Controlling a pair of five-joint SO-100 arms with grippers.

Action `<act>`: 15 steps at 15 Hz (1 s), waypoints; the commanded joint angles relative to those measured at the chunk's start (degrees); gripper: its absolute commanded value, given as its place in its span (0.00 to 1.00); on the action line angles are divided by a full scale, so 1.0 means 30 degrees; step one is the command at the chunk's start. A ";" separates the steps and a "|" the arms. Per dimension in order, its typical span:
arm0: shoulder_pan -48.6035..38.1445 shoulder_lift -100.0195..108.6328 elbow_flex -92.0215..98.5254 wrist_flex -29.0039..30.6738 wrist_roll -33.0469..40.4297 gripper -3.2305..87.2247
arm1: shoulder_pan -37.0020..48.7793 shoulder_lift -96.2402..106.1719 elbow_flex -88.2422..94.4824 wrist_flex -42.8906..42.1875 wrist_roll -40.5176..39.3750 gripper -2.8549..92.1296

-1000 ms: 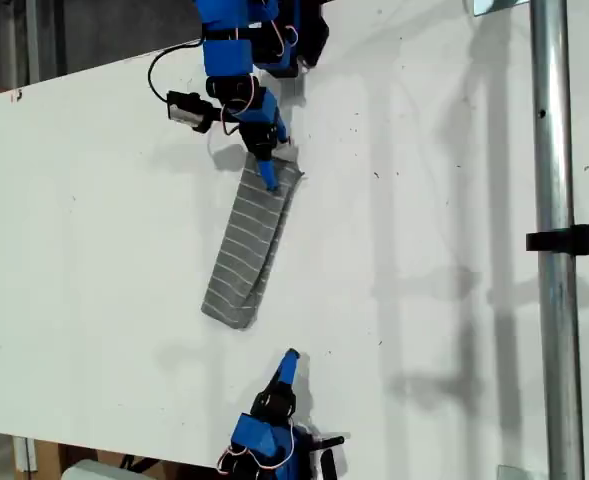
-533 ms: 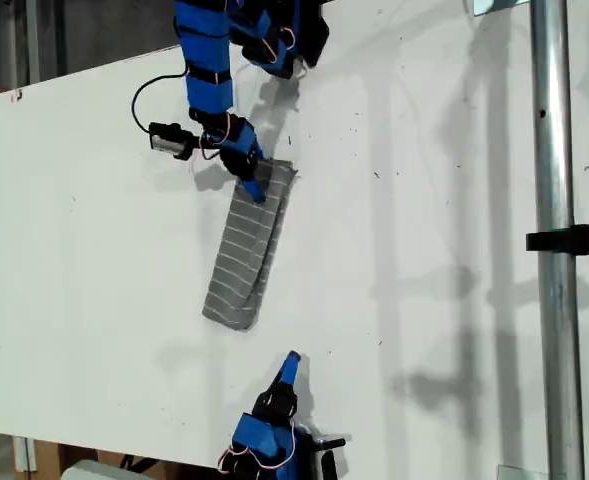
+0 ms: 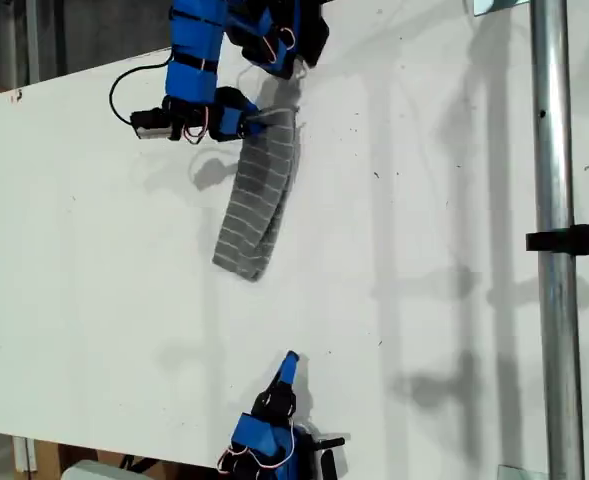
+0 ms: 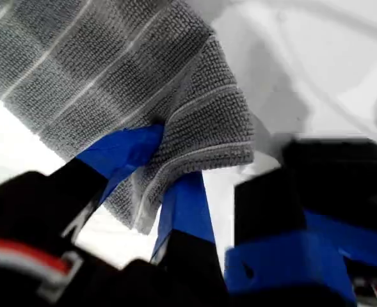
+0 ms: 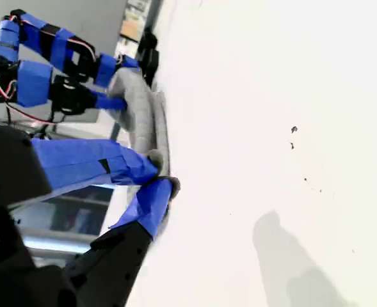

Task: Grasp corners of a towel and fold twice.

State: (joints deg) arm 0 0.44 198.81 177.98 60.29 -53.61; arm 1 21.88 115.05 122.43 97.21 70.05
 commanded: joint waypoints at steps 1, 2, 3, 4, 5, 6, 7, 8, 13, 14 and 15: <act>-0.0029 0.0088 0.0117 0.0059 -0.0029 0.05 | -0.1201 0.5449 -0.2051 0.0498 0.0205 0.03; -0.0029 0.0088 0.0117 0.0059 -0.0029 0.05 | -0.1260 1.0400 0.0000 -0.3516 -0.0527 0.03; -0.0029 0.0088 0.0117 0.0059 -0.0029 0.05 | -0.0820 1.4355 0.1729 -0.5596 -0.0791 0.03; 0.0029 0.0088 0.0117 0.0088 -0.0059 0.05 | -0.0762 1.6904 0.2783 -0.6768 -0.0879 0.03; 0.0059 0.0088 0.0117 0.0088 -0.0059 0.05 | -0.0674 1.9072 0.4014 -0.7617 -0.0703 0.03; 0.0059 0.0088 0.0117 0.0088 -0.0088 0.05 | -0.0703 1.9277 0.4746 -0.8027 -0.0557 0.03; -0.0029 0.0088 0.0117 0.0088 -0.0059 0.05 | -0.0850 1.7871 0.5127 -0.8906 -0.0469 0.03; -0.0029 0.0088 0.0117 0.0088 -0.0029 0.05 | -0.0967 1.6553 0.5596 -1.0811 -0.0469 0.03; 0.0176 0.0088 0.0117 0.0234 -0.0117 0.04 | -0.0381 1.0371 0.3984 -1.3125 -0.0674 0.05; 0.0176 0.0088 0.0117 0.0234 -0.0088 0.04 | -0.0234 1.0664 0.3955 -1.2100 -0.0586 0.03; 0.0146 0.0088 0.0117 0.0234 -0.0029 0.04 | -0.0176 1.0898 0.3926 -1.1250 -0.0527 0.03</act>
State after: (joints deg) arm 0 0.44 198.81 177.98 60.91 -53.61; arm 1 20.65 146.60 138.52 61.17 68.38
